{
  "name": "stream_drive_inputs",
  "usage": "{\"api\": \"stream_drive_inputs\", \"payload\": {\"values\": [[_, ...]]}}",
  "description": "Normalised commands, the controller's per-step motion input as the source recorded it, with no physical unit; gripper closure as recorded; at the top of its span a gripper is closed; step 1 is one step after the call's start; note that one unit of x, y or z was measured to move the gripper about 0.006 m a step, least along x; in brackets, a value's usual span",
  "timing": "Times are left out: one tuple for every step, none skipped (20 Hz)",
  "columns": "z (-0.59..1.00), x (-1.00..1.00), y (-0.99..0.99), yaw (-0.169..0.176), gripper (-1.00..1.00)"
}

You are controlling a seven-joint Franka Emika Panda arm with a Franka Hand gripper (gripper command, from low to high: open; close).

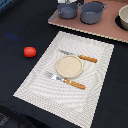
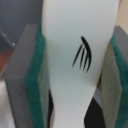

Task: Place the pan onto the stove and place the fish and sausage into the pan.

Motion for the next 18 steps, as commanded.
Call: {"api": "stream_drive_inputs", "payload": {"values": [[-0.11, 0.04, 0.30, 0.011, 1.00], [-0.15, 0.09, 0.29, 0.011, 1.00], [-0.17, 0.18, 0.31, 0.005, 1.00], [-0.17, 0.19, 0.32, 0.000, 1.00], [-0.15, 0.21, 0.34, 0.000, 1.00], [-0.15, 0.25, 0.39, 0.000, 1.00], [-0.15, 0.27, 0.43, 0.000, 1.00], [-0.16, 0.23, 0.49, 0.000, 1.00], [-0.20, 0.14, 0.54, 0.005, 1.00], [-0.22, 0.07, 0.55, 0.013, 1.00], [-0.22, 0.04, 0.55, 0.016, 1.00], [-0.23, 0.02, 0.54, 0.018, 1.00], [-0.20, 0.07, 0.59, 0.021, 1.00], [-0.19, 0.02, 0.53, 0.025, 1.00], [-0.15, 0.02, 0.52, 0.027, 1.00], [-0.11, 0.02, 0.51, 0.031, 1.00], [-0.08, 0.02, 0.48, 0.033, 1.00], [-0.06, 0.00, 0.45, 0.032, -1.00]]}}
